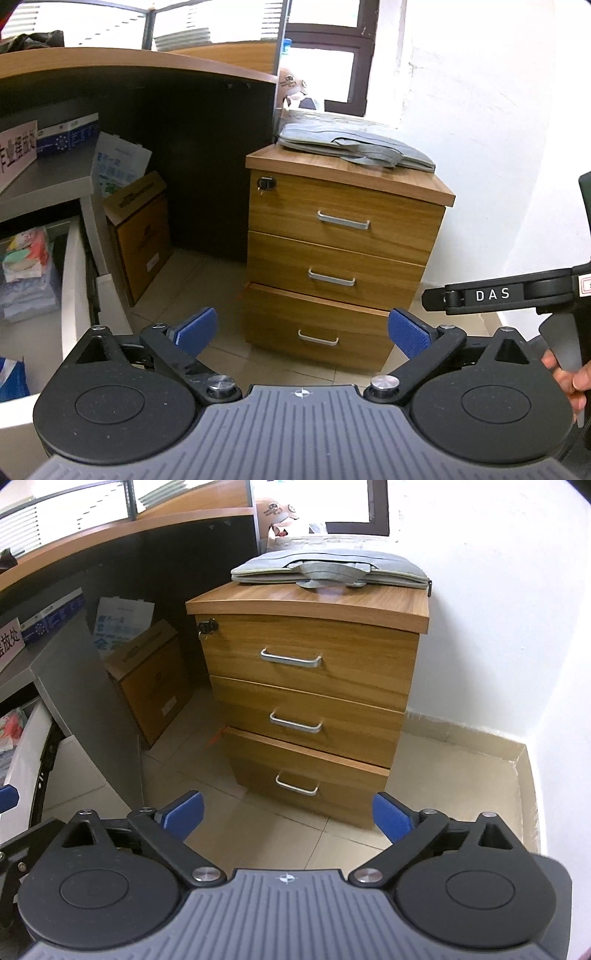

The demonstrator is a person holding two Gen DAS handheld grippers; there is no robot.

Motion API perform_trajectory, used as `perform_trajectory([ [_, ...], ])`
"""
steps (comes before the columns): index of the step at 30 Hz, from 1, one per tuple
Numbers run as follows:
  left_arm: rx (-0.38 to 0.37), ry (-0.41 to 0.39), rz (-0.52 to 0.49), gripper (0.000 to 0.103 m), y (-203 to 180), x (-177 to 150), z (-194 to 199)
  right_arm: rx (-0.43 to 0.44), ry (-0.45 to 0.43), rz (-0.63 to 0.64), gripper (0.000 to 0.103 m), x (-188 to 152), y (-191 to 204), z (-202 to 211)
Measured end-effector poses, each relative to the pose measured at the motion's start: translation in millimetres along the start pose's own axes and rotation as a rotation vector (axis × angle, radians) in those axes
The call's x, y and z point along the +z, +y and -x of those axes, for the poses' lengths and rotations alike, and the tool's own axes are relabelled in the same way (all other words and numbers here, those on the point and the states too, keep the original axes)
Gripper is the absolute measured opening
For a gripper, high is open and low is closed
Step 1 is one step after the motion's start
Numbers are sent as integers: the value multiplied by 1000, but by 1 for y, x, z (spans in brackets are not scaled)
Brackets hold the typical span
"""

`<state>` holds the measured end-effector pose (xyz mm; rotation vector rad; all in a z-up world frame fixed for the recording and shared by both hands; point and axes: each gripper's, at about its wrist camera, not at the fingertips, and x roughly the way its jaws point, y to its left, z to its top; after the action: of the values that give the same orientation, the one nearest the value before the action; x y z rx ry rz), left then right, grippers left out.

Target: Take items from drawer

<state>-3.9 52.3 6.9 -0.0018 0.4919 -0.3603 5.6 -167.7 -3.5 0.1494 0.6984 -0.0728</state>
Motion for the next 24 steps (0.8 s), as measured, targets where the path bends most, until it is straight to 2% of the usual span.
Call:
perform_trajectory([
  [9,17,6,-9,103,-2,-5,11,10,55,9,102,-24,1,3],
  [16,31,29,10,103,-5,-9,10,-23,40,0,102,-40,-1,15],
  [24,49,52,-37,103,-16,-14,7,-37,15,11,102,-44,-1,25],
])
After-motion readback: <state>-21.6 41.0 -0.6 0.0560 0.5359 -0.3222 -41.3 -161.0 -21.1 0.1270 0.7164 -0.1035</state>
